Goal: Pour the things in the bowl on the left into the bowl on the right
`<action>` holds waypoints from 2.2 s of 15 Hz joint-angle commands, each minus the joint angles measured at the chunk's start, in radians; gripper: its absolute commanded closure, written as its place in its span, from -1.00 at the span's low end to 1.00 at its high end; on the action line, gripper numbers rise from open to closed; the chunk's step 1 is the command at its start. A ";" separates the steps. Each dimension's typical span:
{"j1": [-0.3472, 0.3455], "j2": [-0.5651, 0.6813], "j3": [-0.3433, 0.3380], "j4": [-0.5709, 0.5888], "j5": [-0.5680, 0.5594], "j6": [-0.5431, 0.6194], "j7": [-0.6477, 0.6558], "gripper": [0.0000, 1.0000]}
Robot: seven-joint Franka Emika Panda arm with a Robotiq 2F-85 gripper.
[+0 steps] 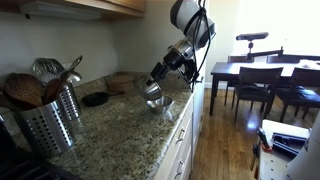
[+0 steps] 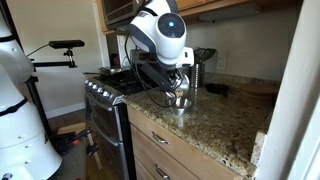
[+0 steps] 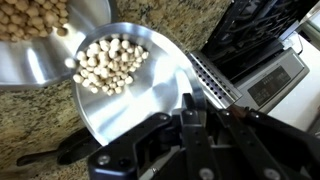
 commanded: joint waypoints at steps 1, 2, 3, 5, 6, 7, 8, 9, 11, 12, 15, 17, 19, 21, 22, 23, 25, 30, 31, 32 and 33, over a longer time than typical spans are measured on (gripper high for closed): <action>-0.019 0.007 -0.005 0.014 0.021 -0.048 -0.034 0.85; -0.020 0.007 -0.006 0.013 0.024 -0.051 -0.038 0.85; -0.020 0.007 -0.006 0.012 0.027 -0.056 -0.043 0.85; -0.020 0.006 -0.006 0.011 0.029 -0.062 -0.047 0.85; -0.021 0.006 -0.007 0.011 0.032 -0.069 -0.052 0.85; -0.021 0.006 -0.007 0.011 0.033 -0.073 -0.054 0.85; -0.021 0.007 -0.007 0.011 0.036 -0.078 -0.057 0.85; -0.022 0.008 -0.008 0.012 0.039 -0.082 -0.060 0.85; -0.022 0.009 -0.009 0.012 0.045 -0.088 -0.067 0.85; -0.023 0.009 -0.010 0.011 0.047 -0.090 -0.069 0.85; -0.023 0.003 -0.011 0.004 0.051 -0.095 -0.073 0.85; -0.023 0.000 -0.011 0.000 0.054 -0.096 -0.074 0.85; -0.024 0.000 -0.012 -0.002 0.060 -0.105 -0.082 0.85; -0.024 -0.001 -0.012 -0.005 0.064 -0.106 -0.085 0.85; -0.025 -0.001 -0.013 -0.007 0.067 -0.108 -0.089 0.85; -0.026 -0.001 -0.015 -0.008 0.072 -0.115 -0.096 0.85; -0.027 -0.003 -0.017 -0.013 0.082 -0.119 -0.103 0.85; -0.039 -0.007 -0.025 -0.028 0.095 -0.127 -0.120 0.85; -0.041 -0.007 -0.027 -0.030 0.097 -0.130 -0.124 0.85; -0.043 -0.006 -0.030 -0.033 0.099 -0.136 -0.130 0.85; -0.045 -0.005 -0.033 -0.035 0.104 -0.148 -0.141 0.85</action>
